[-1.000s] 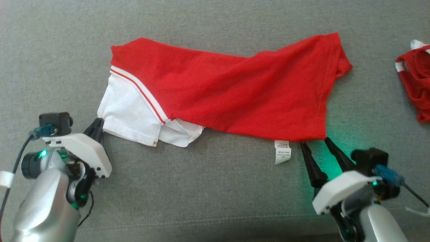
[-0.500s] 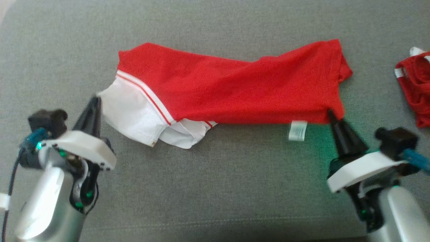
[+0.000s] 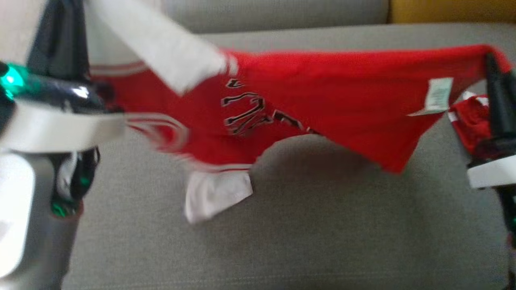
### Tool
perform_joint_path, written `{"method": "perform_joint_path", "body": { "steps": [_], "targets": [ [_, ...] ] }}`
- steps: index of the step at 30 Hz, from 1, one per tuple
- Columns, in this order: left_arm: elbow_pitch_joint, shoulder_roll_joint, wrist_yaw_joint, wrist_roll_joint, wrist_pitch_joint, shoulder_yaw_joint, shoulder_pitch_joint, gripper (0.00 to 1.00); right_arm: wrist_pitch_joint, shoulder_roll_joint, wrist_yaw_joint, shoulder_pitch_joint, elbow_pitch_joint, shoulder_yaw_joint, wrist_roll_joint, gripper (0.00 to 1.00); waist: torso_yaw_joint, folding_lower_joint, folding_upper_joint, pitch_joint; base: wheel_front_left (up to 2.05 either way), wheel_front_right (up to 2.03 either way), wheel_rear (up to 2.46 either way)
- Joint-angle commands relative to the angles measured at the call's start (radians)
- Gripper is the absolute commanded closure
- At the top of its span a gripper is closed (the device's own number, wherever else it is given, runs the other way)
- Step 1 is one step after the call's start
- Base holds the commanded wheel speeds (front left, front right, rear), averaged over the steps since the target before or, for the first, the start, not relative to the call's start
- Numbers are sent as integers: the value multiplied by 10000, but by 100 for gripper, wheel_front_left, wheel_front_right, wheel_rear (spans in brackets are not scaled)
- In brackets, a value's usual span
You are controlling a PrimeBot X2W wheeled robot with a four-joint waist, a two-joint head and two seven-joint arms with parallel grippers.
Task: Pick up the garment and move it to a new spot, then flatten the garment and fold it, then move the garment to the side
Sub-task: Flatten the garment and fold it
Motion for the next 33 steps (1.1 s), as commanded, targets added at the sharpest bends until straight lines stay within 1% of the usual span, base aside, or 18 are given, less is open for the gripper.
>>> {"method": "perform_joint_path", "body": {
  "steps": [1,6,11,14,17,19,20,23,25,29,33],
  "targets": [
    [-548,461,80,142,171,466,-932,100,222,-279,39,-481,-626,-60,88,100,-50,0,-1,-562,0,0,0],
    [-993,482,105,314,723,270,-1706,100,760,-438,39,-595,-1047,-416,312,100,-163,0,-1,-1010,0,0,0],
    [-827,366,32,226,1030,17,-2036,100,1042,-370,39,-674,-1072,-423,498,100,-197,0,-1,-1054,0,0,0],
    [-293,222,-96,74,1071,-154,-2277,100,1112,-368,39,-888,-815,-278,635,100,-157,0,-1,-925,0,0,0],
    [804,4,-339,-97,972,-353,-2787,100,1015,-379,39,-1413,-230,-150,826,100,-133,0,-1,-665,0,0,0],
    [1802,-170,-573,-124,718,-496,-3377,100,842,-432,39,-2036,444,-10,981,100,-135,0,-1,-410,0,0,0],
    [1802,-170,-573,-124,718,-496,-3377,100,842,-432,39,-2036,444,-10,981,100,-135,0,-1,-410,0,0,0],
    [3666,-447,-934,-72,54,-645,-4453,100,407,-517,39,-3333,1707,393,1163,100,-211,0,-1,-34,0,0,0],
    [5037,-632,-1122,-41,-420,-684,-5186,100,-49,-486,39,-4280,2765,672,1270,100,-295,0,-1,101,0,0,0],
    [7476,-914,-1358,203,-1311,-740,-6635,100,-1219,-384,39,-6095,5035,1370,1102,100,-419,0,-1,157,0,0,0],
    [9189,-1156,-1476,380,-1609,-651,-7821,100,-2479,171,39,-7702,7482,1830,1197,100,-539,0,-1,308,0,0,0]
  ]
}}
